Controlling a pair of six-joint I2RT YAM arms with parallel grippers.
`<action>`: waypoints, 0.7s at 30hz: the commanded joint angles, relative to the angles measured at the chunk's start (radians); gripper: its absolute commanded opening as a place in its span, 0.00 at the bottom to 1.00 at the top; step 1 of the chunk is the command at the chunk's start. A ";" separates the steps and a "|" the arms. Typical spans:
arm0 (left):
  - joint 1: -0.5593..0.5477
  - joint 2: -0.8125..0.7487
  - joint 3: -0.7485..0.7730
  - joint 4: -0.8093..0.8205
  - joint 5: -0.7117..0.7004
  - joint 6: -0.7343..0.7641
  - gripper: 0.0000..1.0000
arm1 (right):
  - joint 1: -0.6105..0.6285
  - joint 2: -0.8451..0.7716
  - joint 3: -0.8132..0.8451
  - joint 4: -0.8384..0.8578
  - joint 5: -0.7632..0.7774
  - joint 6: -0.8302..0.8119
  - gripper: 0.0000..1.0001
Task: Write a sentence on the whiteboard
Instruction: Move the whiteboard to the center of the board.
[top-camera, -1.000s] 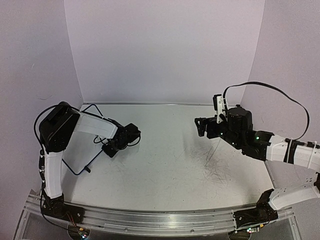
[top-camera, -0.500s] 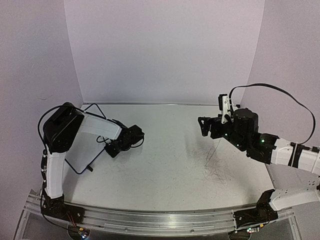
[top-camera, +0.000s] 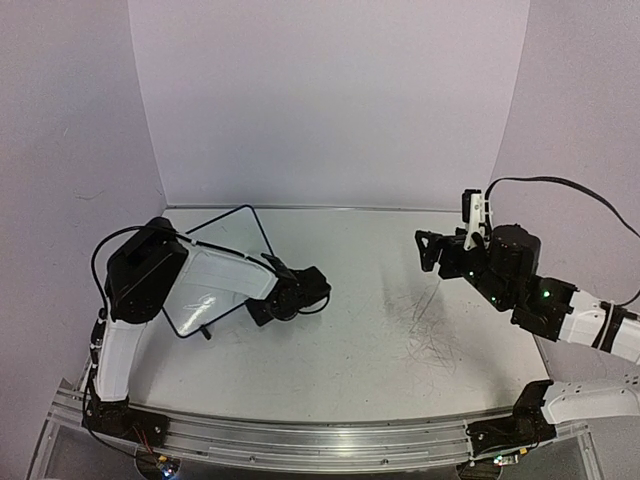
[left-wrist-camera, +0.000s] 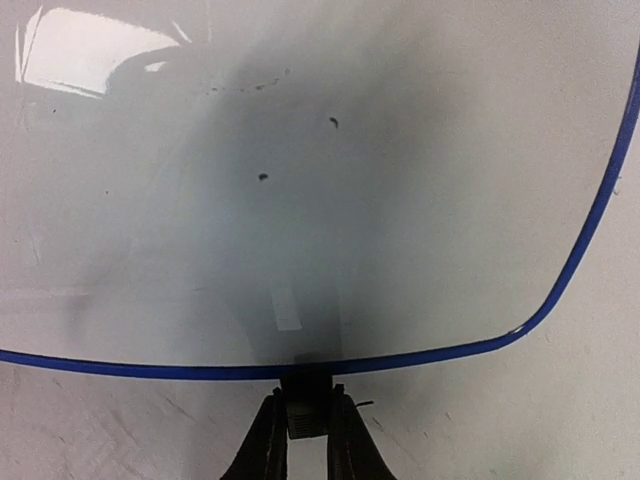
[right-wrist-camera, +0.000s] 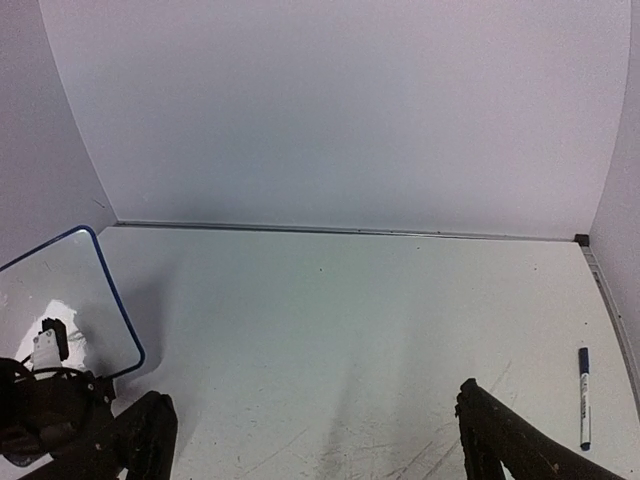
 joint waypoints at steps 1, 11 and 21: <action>-0.096 0.051 0.127 0.019 -0.062 0.068 0.05 | -0.004 -0.087 0.007 -0.021 0.098 0.044 0.98; -0.291 0.266 0.433 0.016 -0.075 0.107 0.05 | -0.005 -0.285 0.061 -0.129 0.211 0.021 0.98; -0.411 0.539 0.855 0.013 -0.122 0.191 0.05 | -0.005 -0.443 0.064 -0.292 0.196 0.103 0.98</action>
